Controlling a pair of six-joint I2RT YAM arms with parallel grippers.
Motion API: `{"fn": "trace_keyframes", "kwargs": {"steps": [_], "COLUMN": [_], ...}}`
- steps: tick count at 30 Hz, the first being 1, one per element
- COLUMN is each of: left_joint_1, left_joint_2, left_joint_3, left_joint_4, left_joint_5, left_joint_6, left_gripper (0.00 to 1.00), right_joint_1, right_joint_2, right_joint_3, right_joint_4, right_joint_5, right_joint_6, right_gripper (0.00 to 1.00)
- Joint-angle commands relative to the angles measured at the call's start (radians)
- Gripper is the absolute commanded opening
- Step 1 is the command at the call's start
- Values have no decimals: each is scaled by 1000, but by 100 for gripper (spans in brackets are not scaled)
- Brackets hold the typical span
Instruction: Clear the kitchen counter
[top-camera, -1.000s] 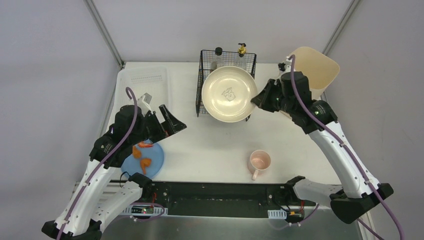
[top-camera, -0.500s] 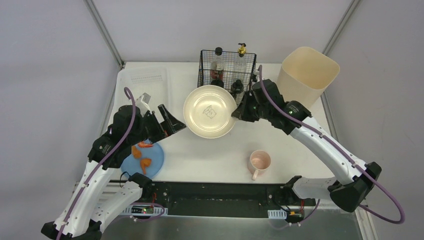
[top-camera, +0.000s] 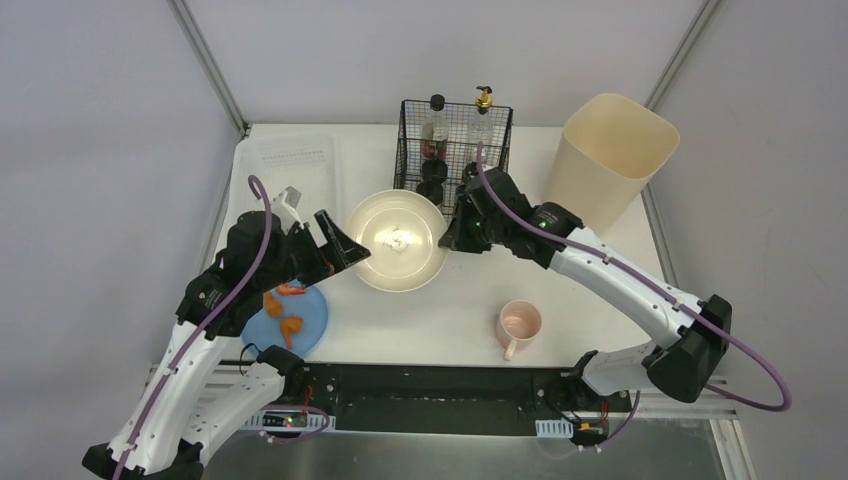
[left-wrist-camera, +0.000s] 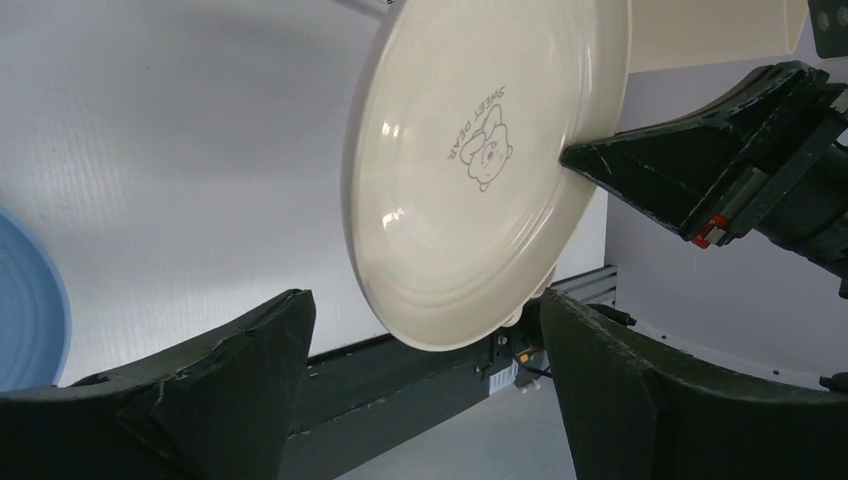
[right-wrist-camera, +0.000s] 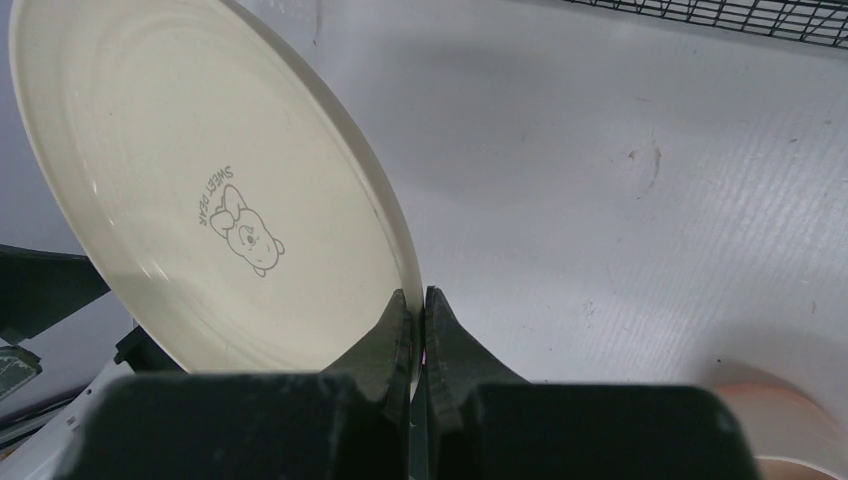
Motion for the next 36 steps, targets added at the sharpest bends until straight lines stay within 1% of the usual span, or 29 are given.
{"fn": "trace_keyframes", "kwargs": {"steps": [1,4,6,11,14,22,23,24,25,26,32,34,36], "left_joint_1": [9,9,9,9,9,9,9,9,9,9,9,9,9], "left_joint_2": [-3,1,4,15,23,37,37,38,37,38,57,61,69], "left_joint_3": [-11,-16,-19,-20,-15,-12,-11,-10,-10,-10,-3,-5,-2], "left_joint_4": [5,5,5,6,7,14,15,15,14,14,15,20,28], "left_joint_5": [-16,-18,-20,-21,-23,-14,-16,-19,-22,-23,-50,-72,-86], "left_joint_6": [10,20,24,34,38,45,46,50,50,51,40,35,36], "left_gripper": [83,71,65,57,48,14,9,0,0,0,0,0,0], "right_joint_1": [15,21,25,36,46,57,59,59,59,59,59,59,59], "right_joint_2": [10,14,13,8,8,5,6,6,5,4,-20,-31,-43], "right_joint_3": [51,46,48,62,67,53,50,49,46,45,30,23,19], "right_joint_4": [79,93,97,93,87,84,85,84,85,83,74,69,59], "right_joint_5": [-30,-67,-72,-77,-78,-61,-60,-59,-60,-60,-30,9,29], "right_joint_6": [47,63,69,71,72,73,75,77,78,79,82,80,76], "right_gripper": [0,0,0,0,0,0,0,0,0,2,42,52,58]}}
